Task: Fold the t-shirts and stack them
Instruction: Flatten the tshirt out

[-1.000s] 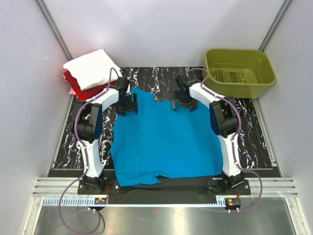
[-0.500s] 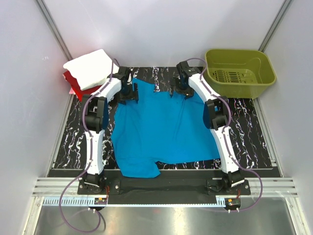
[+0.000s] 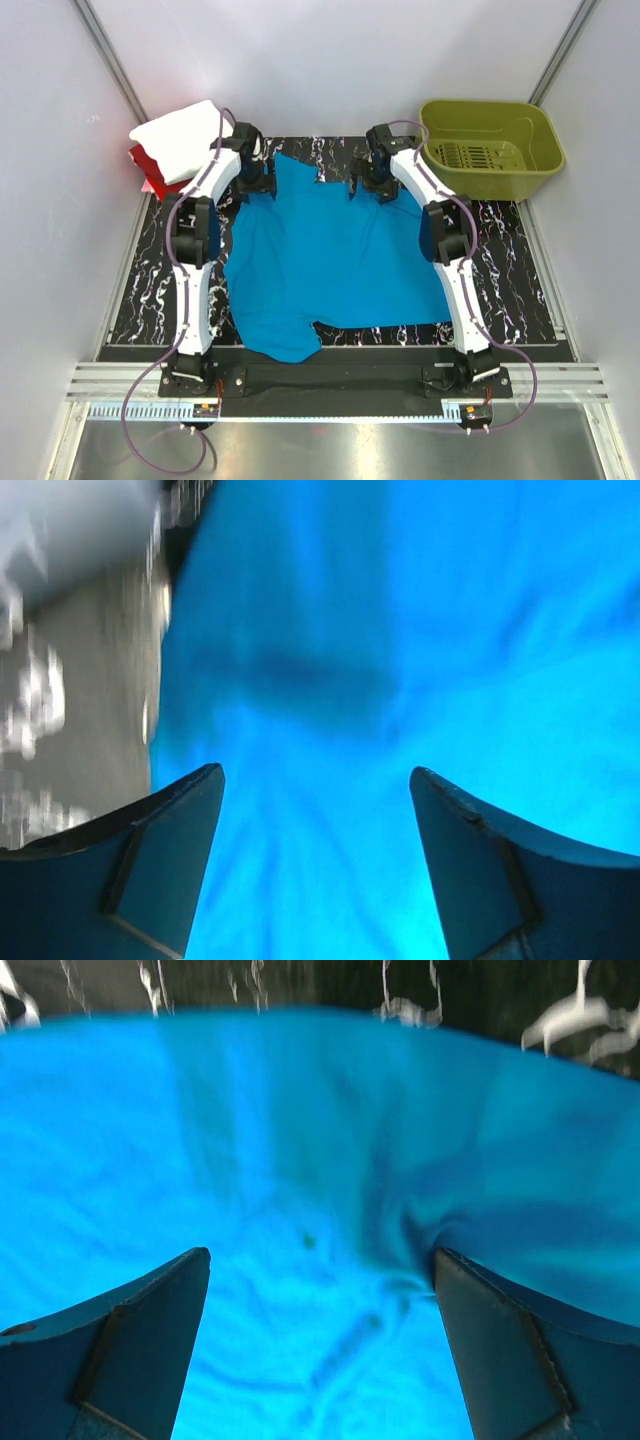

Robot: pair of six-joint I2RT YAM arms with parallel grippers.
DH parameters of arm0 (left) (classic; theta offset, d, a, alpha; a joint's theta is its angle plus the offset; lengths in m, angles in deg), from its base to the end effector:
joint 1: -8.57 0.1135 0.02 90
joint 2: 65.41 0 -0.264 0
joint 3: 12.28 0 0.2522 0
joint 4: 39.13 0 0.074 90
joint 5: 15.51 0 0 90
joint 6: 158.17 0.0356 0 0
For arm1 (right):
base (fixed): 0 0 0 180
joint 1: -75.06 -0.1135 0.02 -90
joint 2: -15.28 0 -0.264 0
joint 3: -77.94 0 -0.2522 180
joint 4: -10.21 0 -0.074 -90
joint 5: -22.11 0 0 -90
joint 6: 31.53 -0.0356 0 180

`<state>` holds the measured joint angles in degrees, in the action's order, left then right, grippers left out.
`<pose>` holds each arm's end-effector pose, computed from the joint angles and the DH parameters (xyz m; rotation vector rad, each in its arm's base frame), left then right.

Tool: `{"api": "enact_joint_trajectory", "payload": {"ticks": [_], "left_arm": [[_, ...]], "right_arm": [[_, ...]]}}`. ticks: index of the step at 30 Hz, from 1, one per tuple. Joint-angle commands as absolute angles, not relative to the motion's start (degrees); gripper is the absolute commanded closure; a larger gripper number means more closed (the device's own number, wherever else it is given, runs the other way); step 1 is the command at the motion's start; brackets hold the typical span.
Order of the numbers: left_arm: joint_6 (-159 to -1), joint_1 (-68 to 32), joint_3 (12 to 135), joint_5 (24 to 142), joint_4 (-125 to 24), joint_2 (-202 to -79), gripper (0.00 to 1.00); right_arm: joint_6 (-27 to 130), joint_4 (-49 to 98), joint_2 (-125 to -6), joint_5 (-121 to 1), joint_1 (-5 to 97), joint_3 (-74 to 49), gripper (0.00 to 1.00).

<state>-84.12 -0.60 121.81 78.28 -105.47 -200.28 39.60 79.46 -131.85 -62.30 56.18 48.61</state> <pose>0.4942 -0.0822 0.1963 -0.1447 2.7547 -0.2105 0.5084 0.1775 0.1726 -0.0292 2.7541 0.3190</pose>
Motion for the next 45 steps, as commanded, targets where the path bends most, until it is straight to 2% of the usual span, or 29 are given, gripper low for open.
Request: {"api": "enact_joint_trajectory", "payload": {"ticks": [1, 4, 7, 10, 12, 13, 17, 23, 32, 39, 45], "left_arm": [[-84.34, -1.63, 114.80, 77.04, -105.10, -183.57, 0.15], [-85.48, -2.06, 98.06, 75.55, -102.73, -170.39, 0.12], [-87.68, -3.55, 86.95, 75.46, -100.71, -157.03, 0.08], [-91.89, -7.15, 69.93, 75.54, -98.95, -144.54, 0.05], [-97.59, -11.88, 61.83, 75.63, -97.81, -136.89, 0.03], [-97.62, -14.09, 59.51, 75.63, -97.46, -134.78, 0.02], [-108.56, -24.72, 49.22, 72.84, -97.01, -124.50, 0.01], [-124.91, -39.58, 36.48, 69.05, -96.49, -115.79, 0.03], [-139.97, -55.75, 29.87, 66.14, -93.94, -115.50, 0.16], [-145.34, -60.25, 26.97, 65.61, -90.95, -117.79, 0.23], [-146.75, -61.13, 26.09, 62.28, -92.18, -116.65, 0.23]], "right_arm": [[39.31, 80.57, -120.37, -59.54, 56.07, 46.27, 0.00], [39.14, 80.40, -113.17, -59.54, 55.46, 41.89, 0.00], [37.91, 77.69, -103.69, -59.98, 54.49, 32.67, 0.00], [35.29, 71.56, -92.53, -60.24, 51.42, 18.36, 0.00], [31.87, 65.85, -84.79, -59.55, 48.09, 1.88, 0.00], [30.62, 63.63, -82.31, -59.37, 47.03, 1.79, 0.00], [24.03, 53.79, -71.14, -59.71, 40.88, -22.39, 0.00], [18.40, 47.09, -60.14, -62.26, 36.47, -40.54, 0.00], [17.78, 45.33, -56.97, -63.32, 36.30, -46.19, 0.00], [17.17, 42.96, -59.34, -62.27, 36.30, -47.34, 0.00], [17.34, 42.17, -60.57, -61.56, 36.30, -47.34, 0.00]]}}
